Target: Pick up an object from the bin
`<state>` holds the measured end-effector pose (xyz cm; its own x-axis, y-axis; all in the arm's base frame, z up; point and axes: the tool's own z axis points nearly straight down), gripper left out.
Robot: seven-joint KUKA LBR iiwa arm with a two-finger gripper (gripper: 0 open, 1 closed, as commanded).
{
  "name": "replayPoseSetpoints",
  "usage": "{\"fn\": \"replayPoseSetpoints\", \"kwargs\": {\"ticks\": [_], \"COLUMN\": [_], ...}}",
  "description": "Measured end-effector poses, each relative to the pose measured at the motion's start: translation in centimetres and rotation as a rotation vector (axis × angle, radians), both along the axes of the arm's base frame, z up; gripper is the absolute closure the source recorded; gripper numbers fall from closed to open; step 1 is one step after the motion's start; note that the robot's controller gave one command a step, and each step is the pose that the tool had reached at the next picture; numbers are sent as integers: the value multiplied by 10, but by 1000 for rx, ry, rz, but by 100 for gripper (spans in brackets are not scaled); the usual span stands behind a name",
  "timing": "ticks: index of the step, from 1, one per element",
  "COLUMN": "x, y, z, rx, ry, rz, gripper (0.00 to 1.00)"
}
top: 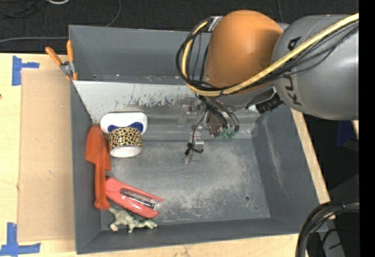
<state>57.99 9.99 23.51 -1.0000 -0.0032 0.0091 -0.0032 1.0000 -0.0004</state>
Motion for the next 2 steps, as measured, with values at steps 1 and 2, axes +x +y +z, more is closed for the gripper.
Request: {"fn": "replayPoseSetpoints", "kwargs": {"ticks": [1,2], "x": [1,-47], "y": [-1,61], "z": [5,-144], "rx": [1,0], "ry": [-8,-5], "rz": [-4,-113], "gripper": [0,0]}}
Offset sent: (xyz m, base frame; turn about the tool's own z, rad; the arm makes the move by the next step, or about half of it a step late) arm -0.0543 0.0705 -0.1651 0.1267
